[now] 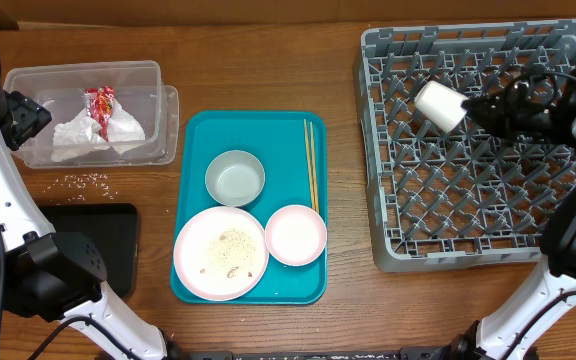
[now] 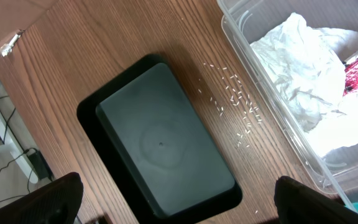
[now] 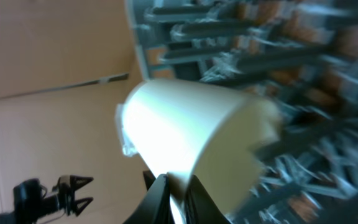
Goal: Sort waste into correct bins and load items into the dishwasher
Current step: 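Carry the paper cup right and lower it into the dish rack, then open the right gripper and lift it away from the cup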
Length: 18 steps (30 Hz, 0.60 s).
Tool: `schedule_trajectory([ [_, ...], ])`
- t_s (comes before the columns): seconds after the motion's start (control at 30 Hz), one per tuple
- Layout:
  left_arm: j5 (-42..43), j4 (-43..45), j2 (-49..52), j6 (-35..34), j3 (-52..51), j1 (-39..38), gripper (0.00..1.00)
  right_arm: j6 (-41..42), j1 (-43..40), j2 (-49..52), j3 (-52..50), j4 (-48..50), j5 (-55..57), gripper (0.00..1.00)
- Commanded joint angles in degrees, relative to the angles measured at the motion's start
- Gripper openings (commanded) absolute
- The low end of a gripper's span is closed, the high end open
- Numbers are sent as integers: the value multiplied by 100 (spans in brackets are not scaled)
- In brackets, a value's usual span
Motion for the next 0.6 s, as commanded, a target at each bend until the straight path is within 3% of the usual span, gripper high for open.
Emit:
schedule_trajectory([
  [0.0,2,-9,39,50,-72,28,100,0,-260,-273,323,-269,975,11],
  [0.27,2,-9,39,50,-72,28,100,345,-262,-1176,748,-1082,2951,17],
  [0.57,2,-11,39,50,-72,28,100,420,975,-1659,662,-402,3134,17],
])
